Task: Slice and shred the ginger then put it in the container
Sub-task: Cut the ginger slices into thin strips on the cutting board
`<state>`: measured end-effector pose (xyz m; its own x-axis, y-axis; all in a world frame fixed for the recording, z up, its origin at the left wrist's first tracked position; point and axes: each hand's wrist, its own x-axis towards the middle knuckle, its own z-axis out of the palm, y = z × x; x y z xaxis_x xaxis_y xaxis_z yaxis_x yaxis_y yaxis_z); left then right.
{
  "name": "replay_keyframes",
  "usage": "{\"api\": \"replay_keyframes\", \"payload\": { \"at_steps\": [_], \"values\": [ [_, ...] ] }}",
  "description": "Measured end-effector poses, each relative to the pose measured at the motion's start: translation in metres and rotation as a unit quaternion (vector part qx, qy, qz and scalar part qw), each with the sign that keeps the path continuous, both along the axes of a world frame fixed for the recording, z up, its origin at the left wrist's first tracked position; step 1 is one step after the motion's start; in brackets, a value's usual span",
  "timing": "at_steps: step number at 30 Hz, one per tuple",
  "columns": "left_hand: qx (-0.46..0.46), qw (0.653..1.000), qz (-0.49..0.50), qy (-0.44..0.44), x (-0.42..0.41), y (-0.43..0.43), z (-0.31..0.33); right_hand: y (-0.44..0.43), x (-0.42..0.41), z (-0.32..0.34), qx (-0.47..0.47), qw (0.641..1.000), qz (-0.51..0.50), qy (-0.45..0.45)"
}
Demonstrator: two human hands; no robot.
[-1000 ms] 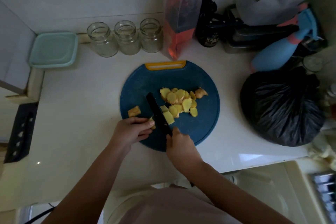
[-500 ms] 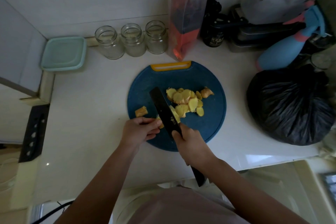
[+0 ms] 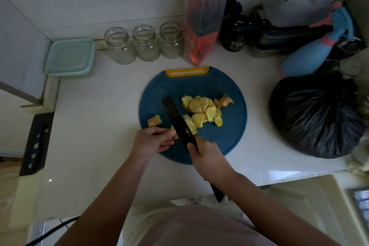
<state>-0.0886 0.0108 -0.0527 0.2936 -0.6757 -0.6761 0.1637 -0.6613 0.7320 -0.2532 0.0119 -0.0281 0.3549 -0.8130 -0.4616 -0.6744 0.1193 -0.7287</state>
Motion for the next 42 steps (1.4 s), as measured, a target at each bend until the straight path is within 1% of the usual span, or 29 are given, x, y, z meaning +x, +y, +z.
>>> {"api": "replay_keyframes", "payload": {
  "at_steps": [4,9,35,42],
  "values": [
    [-0.004,1.000,0.000,-0.003,-0.001,0.000,0.000,0.001,0.003,-0.002,-0.028,0.999,0.022,0.022],
    [-0.009,1.000,0.000,-0.014,-0.001,0.001,0.000,0.003,0.008,0.000,-0.038,0.998,0.026,0.037],
    [-0.017,1.000,0.005,0.003,0.002,0.001,-0.001,-0.001,0.031,-0.009,-0.032,0.996,0.035,0.082],
    [-0.015,1.000,0.004,0.001,0.004,0.002,-0.005,-0.003,0.039,-0.009,-0.013,0.996,0.024,0.091]
  ]
}}
